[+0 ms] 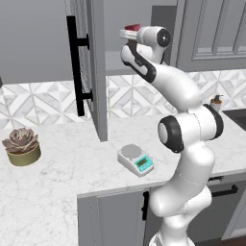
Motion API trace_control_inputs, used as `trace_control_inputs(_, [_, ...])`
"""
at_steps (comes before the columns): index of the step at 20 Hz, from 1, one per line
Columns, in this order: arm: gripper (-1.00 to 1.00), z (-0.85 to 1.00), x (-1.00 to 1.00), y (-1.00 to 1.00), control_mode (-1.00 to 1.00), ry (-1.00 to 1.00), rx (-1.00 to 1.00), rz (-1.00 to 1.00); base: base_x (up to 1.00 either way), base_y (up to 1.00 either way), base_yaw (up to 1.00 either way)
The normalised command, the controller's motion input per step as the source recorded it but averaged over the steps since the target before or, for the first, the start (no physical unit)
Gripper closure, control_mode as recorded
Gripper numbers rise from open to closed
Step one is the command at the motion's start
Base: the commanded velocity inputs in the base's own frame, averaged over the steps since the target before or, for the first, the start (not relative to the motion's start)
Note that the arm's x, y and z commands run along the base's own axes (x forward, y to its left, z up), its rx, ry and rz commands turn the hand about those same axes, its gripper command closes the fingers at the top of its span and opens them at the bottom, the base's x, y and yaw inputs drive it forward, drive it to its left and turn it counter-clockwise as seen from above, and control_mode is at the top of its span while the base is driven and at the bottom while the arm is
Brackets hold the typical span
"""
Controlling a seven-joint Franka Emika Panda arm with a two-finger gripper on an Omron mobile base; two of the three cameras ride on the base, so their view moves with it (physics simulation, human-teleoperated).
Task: Pick the cereal and place it on the digital scale for weighing, and close the cabinet.
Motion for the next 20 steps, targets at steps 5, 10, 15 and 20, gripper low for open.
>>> trace_control_inputs(5, [1.00,-0.17,-1.00,0.08,-1.00,-0.32,0.06,-0.03,0.00,0.00,0.00])
trace_control_inputs(10, [1.00,0.15,-1.00,-0.03,-1.00,-0.19,0.13,-0.10,0.00,0.00,0.00])
trace_control_inputs(15, [1.00,0.65,-1.00,-0.02,-1.00,0.04,0.21,-0.11,0.00,0.00,0.00])
trace_control_inputs(20, [1.00,0.35,-1.00,0.00,-1.00,0.23,0.24,-0.01,0.00,0.00,0.00])
